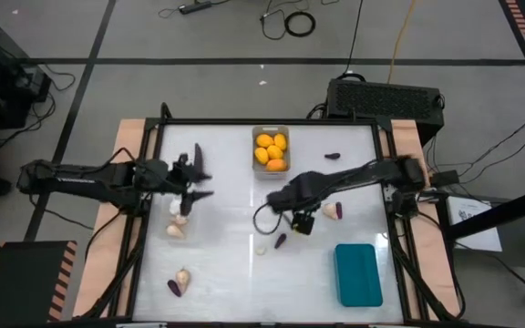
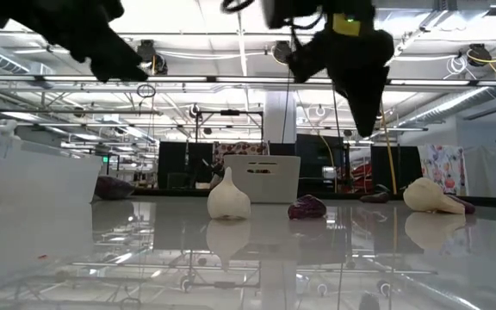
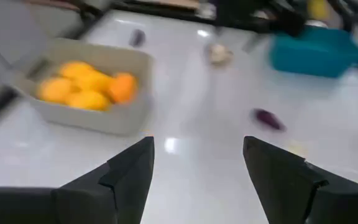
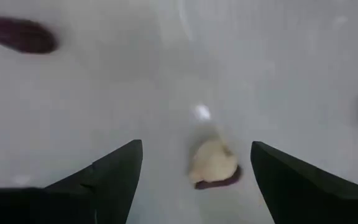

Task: Sort produce into baskets
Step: Put the garlic into the transparent bin

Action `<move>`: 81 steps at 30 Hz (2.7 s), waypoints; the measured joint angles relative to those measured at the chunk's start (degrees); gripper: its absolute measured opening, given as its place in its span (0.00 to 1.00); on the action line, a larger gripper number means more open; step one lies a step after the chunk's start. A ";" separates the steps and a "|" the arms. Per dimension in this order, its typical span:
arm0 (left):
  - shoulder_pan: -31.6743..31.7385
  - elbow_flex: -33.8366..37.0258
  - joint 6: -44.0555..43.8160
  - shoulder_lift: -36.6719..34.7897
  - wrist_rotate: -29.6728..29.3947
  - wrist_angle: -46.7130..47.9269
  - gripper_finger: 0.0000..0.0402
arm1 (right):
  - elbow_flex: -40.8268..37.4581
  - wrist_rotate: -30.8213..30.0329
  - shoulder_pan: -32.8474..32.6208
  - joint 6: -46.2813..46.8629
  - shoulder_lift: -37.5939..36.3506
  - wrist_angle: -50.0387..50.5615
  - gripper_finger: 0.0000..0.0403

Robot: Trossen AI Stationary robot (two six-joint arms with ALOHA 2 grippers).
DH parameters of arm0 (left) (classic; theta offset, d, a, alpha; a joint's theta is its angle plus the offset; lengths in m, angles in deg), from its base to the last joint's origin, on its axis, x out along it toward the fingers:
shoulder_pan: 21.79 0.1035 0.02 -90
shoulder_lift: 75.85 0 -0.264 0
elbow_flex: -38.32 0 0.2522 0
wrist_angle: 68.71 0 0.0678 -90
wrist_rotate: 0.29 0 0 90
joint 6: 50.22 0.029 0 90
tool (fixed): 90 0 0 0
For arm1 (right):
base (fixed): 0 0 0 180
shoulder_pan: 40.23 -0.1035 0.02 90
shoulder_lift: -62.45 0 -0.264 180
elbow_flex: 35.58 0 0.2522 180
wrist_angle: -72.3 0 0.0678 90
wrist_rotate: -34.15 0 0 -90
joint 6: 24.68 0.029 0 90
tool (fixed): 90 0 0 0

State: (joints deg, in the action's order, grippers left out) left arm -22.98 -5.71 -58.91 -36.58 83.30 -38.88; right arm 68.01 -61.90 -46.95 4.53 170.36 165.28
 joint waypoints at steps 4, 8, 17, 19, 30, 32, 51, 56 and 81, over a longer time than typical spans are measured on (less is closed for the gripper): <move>-7.50 -0.01 -4.72 -0.32 -0.01 -1.57 0.63 | -13.47 0.04 1.73 0.24 -9.27 -7.45 0.73; -16.72 -0.04 -8.08 0.11 -3.14 -7.16 0.63 | -23.90 -0.48 3.21 -0.19 -15.28 -13.55 0.73; -36.12 -0.96 -15.89 5.34 -20.63 -14.02 0.63 | -37.85 -1.92 6.14 -7.34 -17.28 -25.30 0.73; -38.23 -2.38 -20.02 6.82 -24.47 -10.90 0.63 | -39.35 -1.16 6.29 -8.12 -17.27 -26.88 0.73; -39.83 -4.01 -25.54 11.26 -34.86 -5.27 0.63 | -40.87 -7.70 6.91 -2.21 -17.66 -25.05 0.73; -39.83 -4.01 -25.55 11.92 -35.16 -5.36 0.63 | -40.87 -7.71 7.94 -0.62 -17.82 -23.01 0.73; -39.83 -4.01 -25.53 15.28 -36.03 -4.37 0.63 | -45.04 -2.79 32.10 10.83 -30.51 -9.77 0.73; -39.83 -4.01 -25.56 15.41 -36.00 -4.37 0.63 | -51.21 -0.12 35.64 10.10 -33.77 -14.03 0.73; -39.76 -3.97 -26.55 15.39 -36.29 -4.30 0.63 | -56.72 18.67 28.64 10.06 -35.97 -37.14 0.73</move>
State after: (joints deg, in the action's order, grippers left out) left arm -62.74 -9.68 -85.46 -21.19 47.01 -43.18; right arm 11.29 -43.23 -18.31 14.59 134.40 128.14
